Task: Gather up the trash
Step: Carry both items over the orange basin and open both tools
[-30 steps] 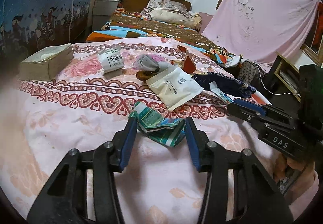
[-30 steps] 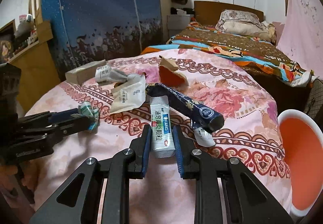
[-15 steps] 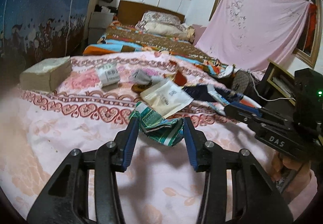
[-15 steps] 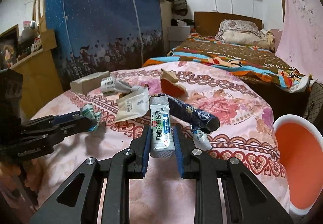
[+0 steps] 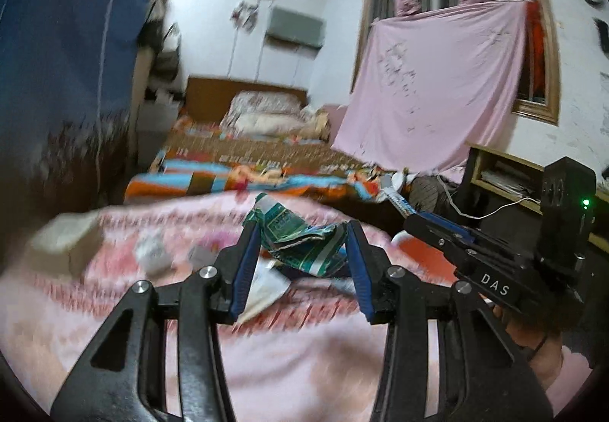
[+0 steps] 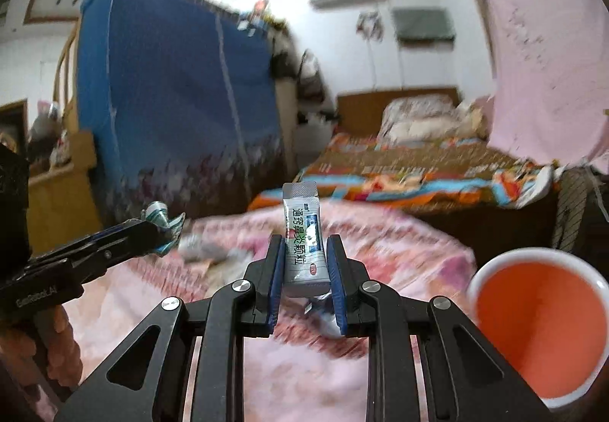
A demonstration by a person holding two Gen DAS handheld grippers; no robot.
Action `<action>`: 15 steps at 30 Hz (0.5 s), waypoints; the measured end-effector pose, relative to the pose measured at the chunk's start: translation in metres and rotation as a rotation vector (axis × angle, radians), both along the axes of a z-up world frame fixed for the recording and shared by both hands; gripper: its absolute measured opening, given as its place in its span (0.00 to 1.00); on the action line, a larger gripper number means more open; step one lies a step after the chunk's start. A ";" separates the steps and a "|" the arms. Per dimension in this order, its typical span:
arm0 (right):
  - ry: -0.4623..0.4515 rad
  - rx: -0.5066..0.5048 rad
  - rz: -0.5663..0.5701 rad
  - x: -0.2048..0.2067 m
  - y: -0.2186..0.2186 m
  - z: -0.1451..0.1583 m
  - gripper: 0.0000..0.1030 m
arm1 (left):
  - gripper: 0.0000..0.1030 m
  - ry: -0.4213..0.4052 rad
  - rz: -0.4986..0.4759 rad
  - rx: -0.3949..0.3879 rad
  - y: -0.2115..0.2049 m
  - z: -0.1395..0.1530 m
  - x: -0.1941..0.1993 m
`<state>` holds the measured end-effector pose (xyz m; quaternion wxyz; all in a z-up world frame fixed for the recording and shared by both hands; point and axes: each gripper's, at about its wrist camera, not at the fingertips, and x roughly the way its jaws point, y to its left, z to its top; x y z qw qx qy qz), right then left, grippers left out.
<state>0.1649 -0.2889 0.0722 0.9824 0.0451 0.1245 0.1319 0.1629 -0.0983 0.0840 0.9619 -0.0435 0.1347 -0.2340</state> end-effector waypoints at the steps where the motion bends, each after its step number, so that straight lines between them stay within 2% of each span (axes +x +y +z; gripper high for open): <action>1: -0.028 0.012 -0.021 -0.003 -0.005 0.004 0.20 | 0.29 -0.020 -0.016 0.004 -0.006 0.004 0.001; 8: -0.207 0.029 -0.200 -0.025 -0.048 0.025 0.20 | 0.30 -0.113 -0.151 0.019 -0.056 0.026 0.006; 11: -0.235 0.075 -0.279 -0.030 -0.075 0.030 0.21 | 0.30 -0.137 -0.215 0.034 -0.082 0.030 0.008; 15: -0.224 0.135 -0.397 -0.031 -0.107 0.027 0.20 | 0.30 -0.149 -0.290 0.061 -0.109 0.029 0.010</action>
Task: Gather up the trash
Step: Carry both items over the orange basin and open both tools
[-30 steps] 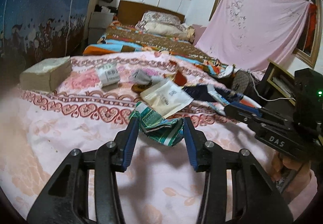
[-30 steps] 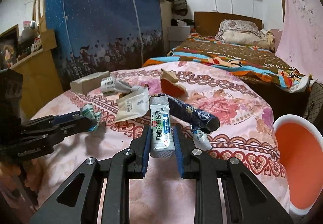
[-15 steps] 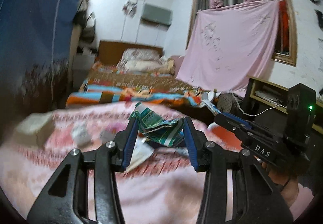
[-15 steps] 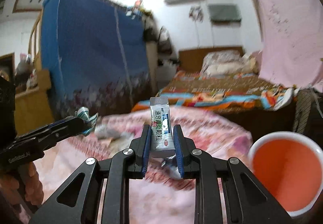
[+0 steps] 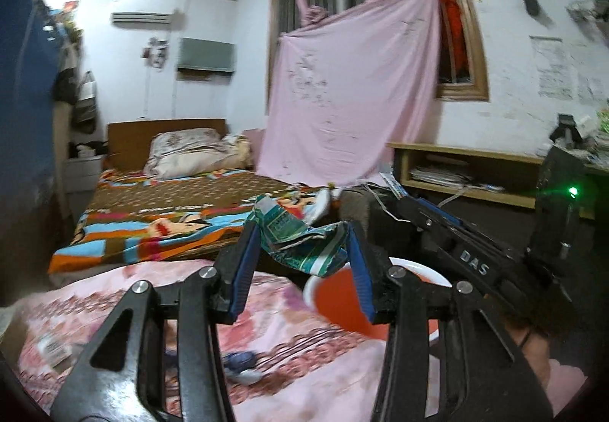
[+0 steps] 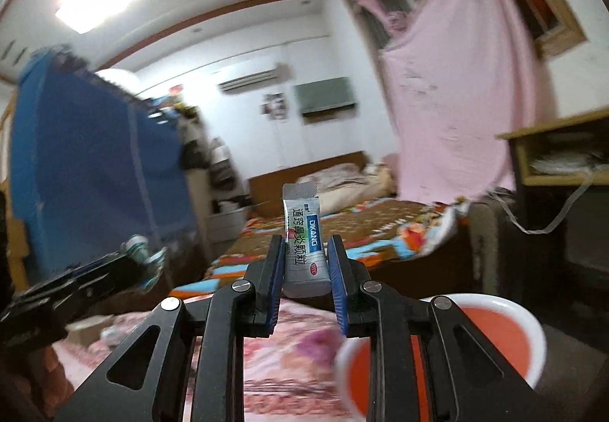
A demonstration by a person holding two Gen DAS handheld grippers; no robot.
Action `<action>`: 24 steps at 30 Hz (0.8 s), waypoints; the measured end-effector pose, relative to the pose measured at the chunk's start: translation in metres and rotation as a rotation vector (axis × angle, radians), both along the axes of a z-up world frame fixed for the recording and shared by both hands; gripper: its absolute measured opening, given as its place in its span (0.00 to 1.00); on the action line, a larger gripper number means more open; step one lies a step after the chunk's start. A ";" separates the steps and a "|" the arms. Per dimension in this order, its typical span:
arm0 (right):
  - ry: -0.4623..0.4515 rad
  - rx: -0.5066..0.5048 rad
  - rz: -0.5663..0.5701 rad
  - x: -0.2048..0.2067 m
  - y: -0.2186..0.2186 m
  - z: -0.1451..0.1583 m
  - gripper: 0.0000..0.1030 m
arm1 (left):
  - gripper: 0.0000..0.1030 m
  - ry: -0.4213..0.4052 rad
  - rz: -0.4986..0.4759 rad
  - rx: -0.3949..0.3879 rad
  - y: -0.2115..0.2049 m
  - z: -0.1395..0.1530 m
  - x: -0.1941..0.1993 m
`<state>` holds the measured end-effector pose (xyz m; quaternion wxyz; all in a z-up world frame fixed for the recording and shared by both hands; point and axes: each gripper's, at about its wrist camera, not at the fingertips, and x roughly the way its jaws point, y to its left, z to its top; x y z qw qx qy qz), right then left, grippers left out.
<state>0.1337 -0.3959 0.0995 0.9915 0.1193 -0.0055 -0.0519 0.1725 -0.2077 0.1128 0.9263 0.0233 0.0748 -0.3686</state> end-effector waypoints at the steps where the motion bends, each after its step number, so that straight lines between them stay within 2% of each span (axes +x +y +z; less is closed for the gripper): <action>1: 0.003 0.016 -0.017 -0.001 -0.006 0.000 0.20 | 0.30 0.003 -0.021 0.008 -0.007 -0.001 0.002; 4: 0.017 0.055 -0.069 -0.001 -0.022 -0.003 0.20 | 0.30 0.026 -0.064 0.027 -0.023 -0.004 0.007; 12: 0.087 0.158 -0.173 0.001 -0.047 -0.016 0.21 | 0.31 0.159 -0.131 0.066 -0.065 -0.009 0.029; 24: 0.207 0.301 -0.241 0.006 -0.074 -0.035 0.21 | 0.31 0.415 -0.169 0.110 -0.107 -0.030 0.063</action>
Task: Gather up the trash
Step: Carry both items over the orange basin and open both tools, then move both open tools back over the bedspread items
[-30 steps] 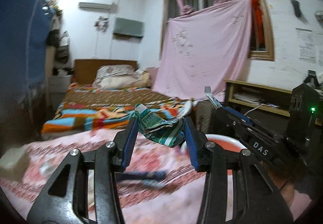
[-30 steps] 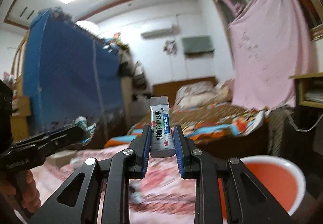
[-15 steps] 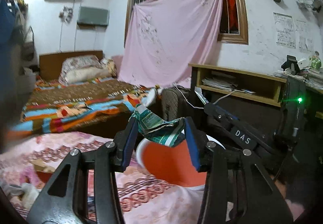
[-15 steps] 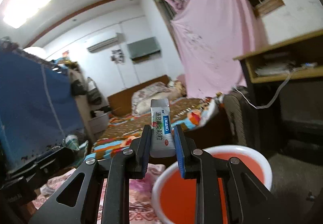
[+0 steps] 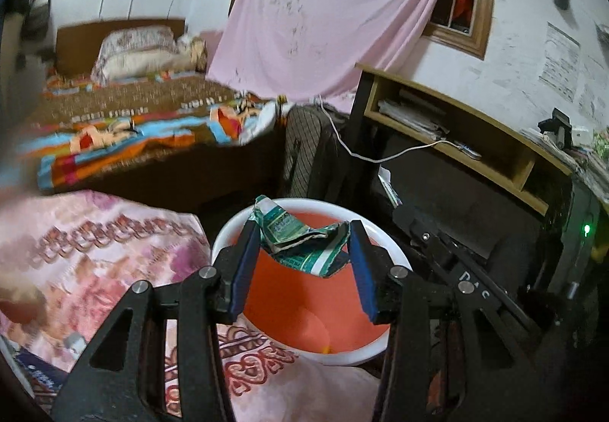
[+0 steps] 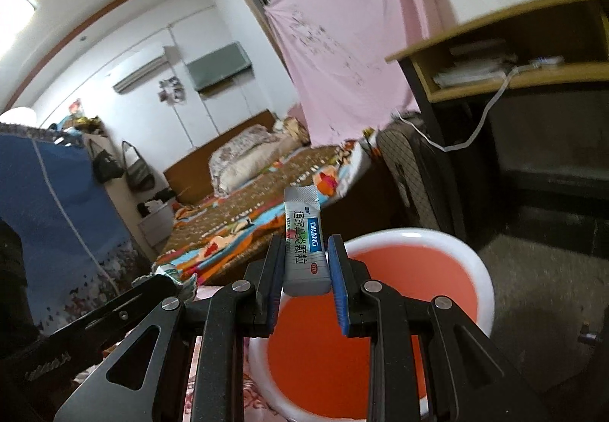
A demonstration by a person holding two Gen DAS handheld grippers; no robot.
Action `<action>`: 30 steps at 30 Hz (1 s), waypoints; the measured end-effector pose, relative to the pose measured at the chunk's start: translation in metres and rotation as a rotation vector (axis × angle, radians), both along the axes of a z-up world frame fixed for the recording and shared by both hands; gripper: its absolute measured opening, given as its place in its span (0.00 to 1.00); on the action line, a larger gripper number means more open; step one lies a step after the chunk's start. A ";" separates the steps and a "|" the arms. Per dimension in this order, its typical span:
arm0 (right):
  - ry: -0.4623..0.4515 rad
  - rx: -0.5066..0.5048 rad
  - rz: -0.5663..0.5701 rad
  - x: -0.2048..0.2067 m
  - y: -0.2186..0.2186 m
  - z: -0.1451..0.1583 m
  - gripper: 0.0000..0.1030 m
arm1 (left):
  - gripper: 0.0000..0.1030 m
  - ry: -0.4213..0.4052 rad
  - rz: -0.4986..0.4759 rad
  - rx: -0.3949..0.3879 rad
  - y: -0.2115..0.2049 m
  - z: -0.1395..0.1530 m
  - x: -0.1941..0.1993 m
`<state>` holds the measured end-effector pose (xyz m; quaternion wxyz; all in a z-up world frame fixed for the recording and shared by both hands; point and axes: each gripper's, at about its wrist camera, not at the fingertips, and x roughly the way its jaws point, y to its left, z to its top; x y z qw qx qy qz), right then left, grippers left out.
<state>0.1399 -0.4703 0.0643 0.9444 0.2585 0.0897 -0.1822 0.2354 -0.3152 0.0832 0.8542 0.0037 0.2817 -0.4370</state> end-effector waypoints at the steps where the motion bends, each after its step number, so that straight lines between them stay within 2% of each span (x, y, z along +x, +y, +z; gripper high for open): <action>1: 0.009 0.011 -0.002 0.001 -0.002 -0.001 0.21 | 0.33 0.034 -0.005 0.007 -0.003 -0.003 0.004; 3: 0.028 0.038 -0.005 0.002 -0.004 -0.006 0.21 | 0.36 0.126 -0.023 0.009 -0.010 -0.009 0.013; 6: 0.045 0.074 -0.005 0.003 -0.009 -0.010 0.21 | 0.47 0.194 -0.015 0.007 -0.011 -0.015 0.022; 12: 0.075 0.103 0.000 0.008 -0.010 -0.015 0.21 | 0.53 0.195 0.019 -0.020 -0.001 -0.014 0.021; 16: 0.081 0.077 -0.007 0.008 -0.006 -0.012 0.22 | 0.63 0.116 0.091 -0.020 0.012 -0.008 0.016; 23: 0.046 -0.038 -0.010 0.006 0.014 0.004 0.37 | 0.73 -0.055 0.246 -0.010 0.048 0.004 0.007; 27: 0.015 -0.099 0.026 0.008 0.031 0.012 0.46 | 0.87 -0.134 0.316 -0.024 0.077 0.012 -0.003; 30: 0.001 -0.150 0.061 0.009 0.044 0.018 0.49 | 0.89 -0.211 0.362 -0.036 0.100 0.016 -0.013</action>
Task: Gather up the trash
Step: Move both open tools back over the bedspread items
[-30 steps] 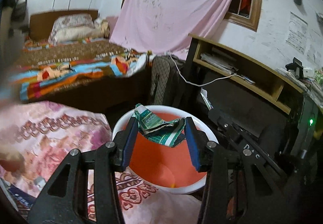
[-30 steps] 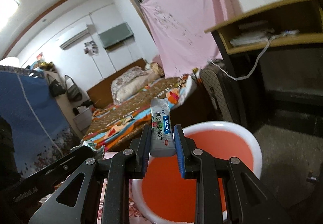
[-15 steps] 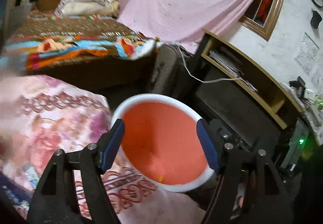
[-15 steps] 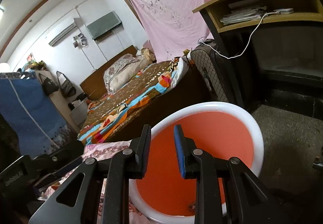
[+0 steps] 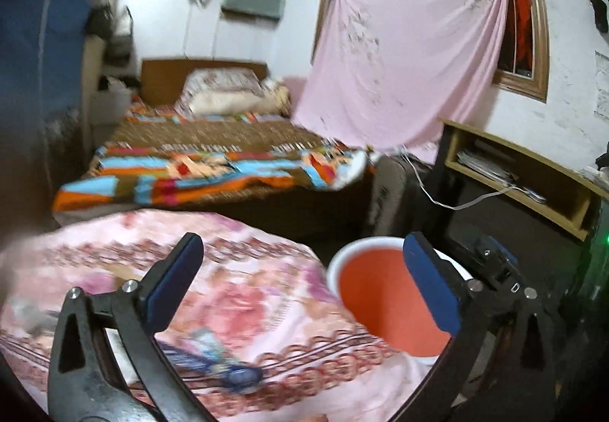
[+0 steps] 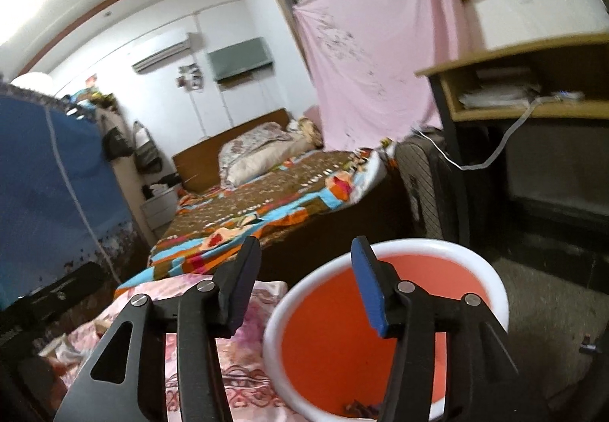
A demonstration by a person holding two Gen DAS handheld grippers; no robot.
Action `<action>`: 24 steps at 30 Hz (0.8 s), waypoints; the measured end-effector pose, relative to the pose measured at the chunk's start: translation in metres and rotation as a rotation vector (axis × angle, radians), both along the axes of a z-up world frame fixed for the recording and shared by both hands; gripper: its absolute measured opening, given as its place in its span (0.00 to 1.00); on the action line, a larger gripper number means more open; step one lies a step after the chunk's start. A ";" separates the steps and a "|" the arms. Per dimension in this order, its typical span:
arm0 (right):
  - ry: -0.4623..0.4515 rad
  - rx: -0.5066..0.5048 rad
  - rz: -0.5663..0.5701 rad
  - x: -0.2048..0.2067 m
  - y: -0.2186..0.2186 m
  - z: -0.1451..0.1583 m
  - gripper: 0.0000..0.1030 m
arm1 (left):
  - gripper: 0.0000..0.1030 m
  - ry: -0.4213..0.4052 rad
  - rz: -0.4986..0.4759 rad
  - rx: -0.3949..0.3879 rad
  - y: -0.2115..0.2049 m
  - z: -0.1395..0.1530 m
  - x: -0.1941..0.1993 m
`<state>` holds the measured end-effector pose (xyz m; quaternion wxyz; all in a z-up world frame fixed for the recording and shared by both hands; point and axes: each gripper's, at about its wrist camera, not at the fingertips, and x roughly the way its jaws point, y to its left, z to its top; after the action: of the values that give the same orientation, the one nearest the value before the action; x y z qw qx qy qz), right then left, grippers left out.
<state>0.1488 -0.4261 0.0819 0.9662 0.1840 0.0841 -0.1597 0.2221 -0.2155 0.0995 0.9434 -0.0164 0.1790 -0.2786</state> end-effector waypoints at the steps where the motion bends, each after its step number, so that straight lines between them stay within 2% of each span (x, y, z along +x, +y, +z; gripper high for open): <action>1: -0.006 -0.013 0.010 -0.001 0.003 0.002 0.50 | 0.89 -0.023 0.015 -0.001 0.007 0.001 -0.004; 2: -0.015 -0.027 0.022 -0.001 0.008 0.003 0.54 | 0.89 -0.038 0.027 -0.004 0.013 0.002 -0.006; 5: -0.048 -0.054 0.050 -0.004 0.018 0.007 0.80 | 0.89 -0.073 0.087 -0.007 0.033 0.003 -0.012; 7: -0.066 -0.072 0.053 -0.006 0.026 0.009 0.85 | 0.89 -0.094 0.127 -0.009 0.045 0.002 -0.015; 10: -0.088 -0.099 0.069 -0.007 0.037 0.012 0.99 | 0.89 -0.127 0.178 -0.015 0.061 0.002 -0.022; 18: -0.153 -0.217 0.161 -0.011 0.078 0.018 1.00 | 0.89 -0.186 0.294 -0.032 0.102 -0.006 -0.039; 24: -0.167 -0.259 0.239 -0.009 0.103 0.015 1.00 | 0.89 -0.205 0.368 -0.043 0.131 -0.011 -0.049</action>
<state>0.1395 -0.3232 0.0968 0.9975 0.0593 0.0036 -0.0377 0.1729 -0.0843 0.0884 0.9911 -0.0407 0.0700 -0.1055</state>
